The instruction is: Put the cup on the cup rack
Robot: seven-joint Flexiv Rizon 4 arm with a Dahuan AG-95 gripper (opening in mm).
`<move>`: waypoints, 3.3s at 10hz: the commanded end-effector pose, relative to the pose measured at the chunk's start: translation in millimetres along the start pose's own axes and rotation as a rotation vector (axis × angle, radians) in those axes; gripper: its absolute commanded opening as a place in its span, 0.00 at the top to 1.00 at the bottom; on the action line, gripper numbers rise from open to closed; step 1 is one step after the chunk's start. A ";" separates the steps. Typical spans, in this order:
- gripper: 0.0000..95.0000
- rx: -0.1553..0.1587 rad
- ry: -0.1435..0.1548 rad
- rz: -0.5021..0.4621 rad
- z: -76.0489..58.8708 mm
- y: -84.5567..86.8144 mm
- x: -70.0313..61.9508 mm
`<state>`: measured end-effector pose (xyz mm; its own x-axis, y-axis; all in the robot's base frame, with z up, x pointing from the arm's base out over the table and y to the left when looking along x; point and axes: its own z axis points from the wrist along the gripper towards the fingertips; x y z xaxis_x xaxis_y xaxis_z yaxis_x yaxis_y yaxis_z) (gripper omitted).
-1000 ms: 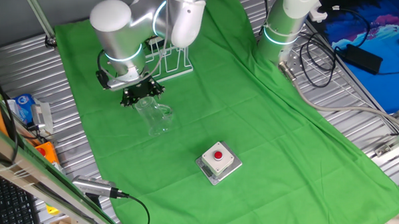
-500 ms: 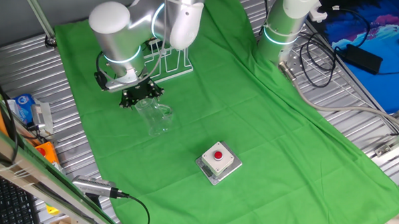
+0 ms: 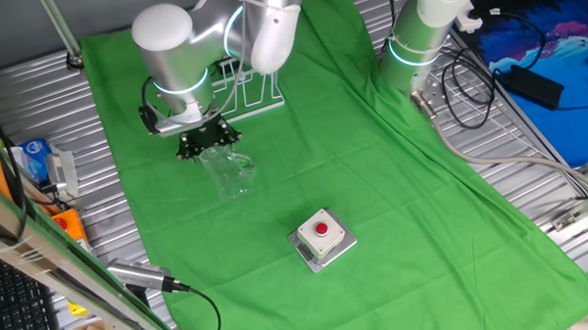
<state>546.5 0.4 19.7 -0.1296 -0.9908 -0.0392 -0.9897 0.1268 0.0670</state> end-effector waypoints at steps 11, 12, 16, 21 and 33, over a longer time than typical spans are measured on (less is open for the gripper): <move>1.00 0.005 0.023 0.078 -0.3 0.3 0.2; 1.00 0.005 0.023 0.078 -0.3 0.3 0.2; 1.00 0.005 0.023 0.078 -0.3 0.3 0.2; 1.00 0.005 0.023 0.078 -0.3 0.3 0.2; 1.00 0.046 0.239 0.206 -52.3 -10.4 6.5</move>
<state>560.5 -8.9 71.9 -0.3294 -0.9265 0.1818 -0.9412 0.3376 0.0156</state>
